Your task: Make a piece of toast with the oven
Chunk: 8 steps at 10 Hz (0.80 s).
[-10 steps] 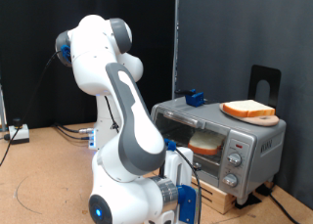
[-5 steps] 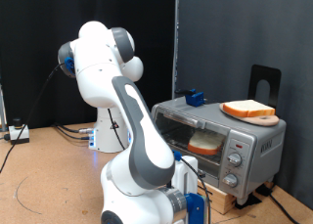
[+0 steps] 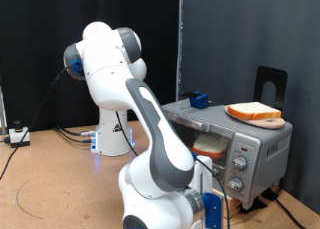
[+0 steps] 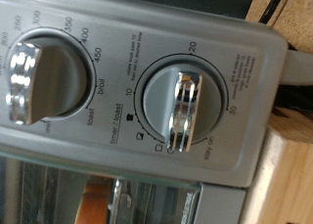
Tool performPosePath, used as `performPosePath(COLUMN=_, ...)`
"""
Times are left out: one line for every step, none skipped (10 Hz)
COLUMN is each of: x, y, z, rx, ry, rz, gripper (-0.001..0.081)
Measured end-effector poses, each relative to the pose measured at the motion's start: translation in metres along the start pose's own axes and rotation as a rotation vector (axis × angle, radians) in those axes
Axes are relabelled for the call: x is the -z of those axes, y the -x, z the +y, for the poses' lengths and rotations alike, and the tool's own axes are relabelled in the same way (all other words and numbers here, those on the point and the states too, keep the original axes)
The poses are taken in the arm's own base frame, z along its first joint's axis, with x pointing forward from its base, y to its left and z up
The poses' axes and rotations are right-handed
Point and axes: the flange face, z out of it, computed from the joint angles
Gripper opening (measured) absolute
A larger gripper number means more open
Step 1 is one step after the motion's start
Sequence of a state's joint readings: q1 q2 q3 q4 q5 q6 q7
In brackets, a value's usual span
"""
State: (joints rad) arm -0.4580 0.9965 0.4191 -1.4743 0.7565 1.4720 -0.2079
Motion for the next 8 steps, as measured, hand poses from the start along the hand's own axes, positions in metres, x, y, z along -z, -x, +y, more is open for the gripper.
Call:
performPosePath(x=-0.009, y=-0.001, z=0.001, rx=-0.004, ry=-0.002, rz=-0.008, gripper=0.0810)
performPosePath(x=-0.017, y=-0.002, z=0.000, rx=-0.006, ry=-0.004, rz=-0.015, gripper=0.0810)
performPosePath(x=-0.025, y=-0.003, z=0.000, rx=-0.007, ry=-0.006, rz=-0.018, gripper=0.0810)
performPosePath(x=-0.031, y=-0.004, z=-0.001, rx=-0.007, ry=-0.009, rz=-0.021, gripper=0.0810)
performPosePath(x=-0.037, y=-0.005, z=-0.002, rx=-0.006, ry=-0.013, rz=-0.022, gripper=0.0810)
performPosePath(x=-0.043, y=-0.006, z=-0.003, rx=-0.006, ry=-0.015, rz=-0.018, gripper=0.0810)
performPosePath(x=-0.048, y=-0.007, z=-0.003, rx=-0.006, ry=-0.015, rz=-0.017, gripper=0.0810)
performPosePath(x=-0.052, y=-0.008, z=-0.004, rx=-0.006, ry=-0.017, rz=-0.017, gripper=0.0810)
